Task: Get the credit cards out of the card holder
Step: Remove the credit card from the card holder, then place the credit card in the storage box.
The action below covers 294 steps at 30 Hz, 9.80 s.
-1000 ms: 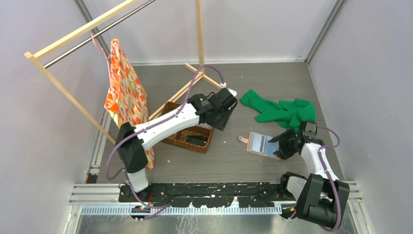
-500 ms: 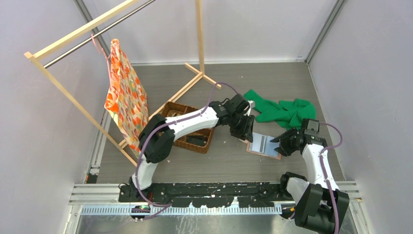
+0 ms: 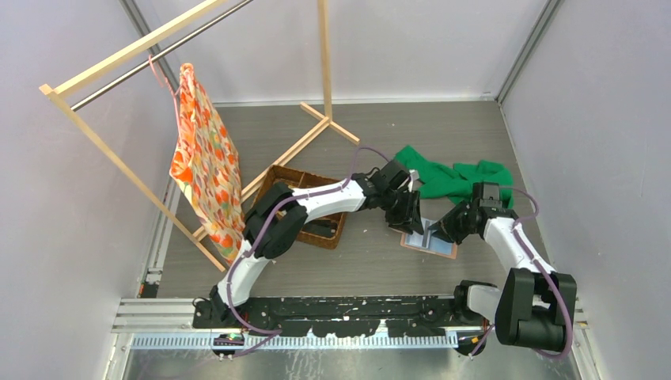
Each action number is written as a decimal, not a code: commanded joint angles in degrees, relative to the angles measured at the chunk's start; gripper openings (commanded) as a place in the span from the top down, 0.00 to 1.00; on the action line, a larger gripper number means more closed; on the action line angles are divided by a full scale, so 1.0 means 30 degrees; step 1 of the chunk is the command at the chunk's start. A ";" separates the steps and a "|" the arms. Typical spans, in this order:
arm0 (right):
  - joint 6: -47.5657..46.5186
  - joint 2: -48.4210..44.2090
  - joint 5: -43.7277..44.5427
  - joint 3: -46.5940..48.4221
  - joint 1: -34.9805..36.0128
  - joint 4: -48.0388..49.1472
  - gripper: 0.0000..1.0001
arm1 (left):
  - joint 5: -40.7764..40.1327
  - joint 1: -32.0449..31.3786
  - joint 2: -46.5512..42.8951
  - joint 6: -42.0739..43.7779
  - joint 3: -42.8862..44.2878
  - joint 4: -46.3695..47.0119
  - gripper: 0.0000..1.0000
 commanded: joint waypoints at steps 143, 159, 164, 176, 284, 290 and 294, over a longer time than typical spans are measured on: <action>0.1206 0.0700 0.2892 -0.1956 -0.2597 0.1735 0.69 | 0.3490 0.0073 0.4522 -0.2752 0.2647 0.4783 0.46; 0.1197 0.0658 0.2863 -0.2007 -0.2640 0.1659 0.69 | 0.3381 0.0073 0.4757 -0.3569 0.1997 0.6139 0.70; 0.1153 0.0623 0.2848 -0.2006 -0.2615 0.1588 0.69 | 0.3465 0.0073 0.4913 -0.3733 0.1975 0.6725 0.88; 0.1024 0.0493 0.3009 -0.2043 -0.2648 0.1413 0.69 | 0.3170 0.0453 0.4467 -0.3705 0.0801 0.6872 0.99; 0.0343 -0.3495 0.3434 0.1410 -0.3556 -0.2800 0.36 | -1.0635 0.5172 -1.2568 -0.3047 -1.0328 0.1574 1.00; 0.0285 -0.3404 0.3207 0.1426 -0.3560 -0.2772 0.35 | -1.4208 0.5397 -1.4737 -0.5329 -1.3034 0.3277 1.00; 0.0143 -0.3240 0.3185 0.1480 -0.3557 -0.2821 0.35 | -1.6005 0.5503 -1.4766 -0.6309 -1.3493 0.3072 0.99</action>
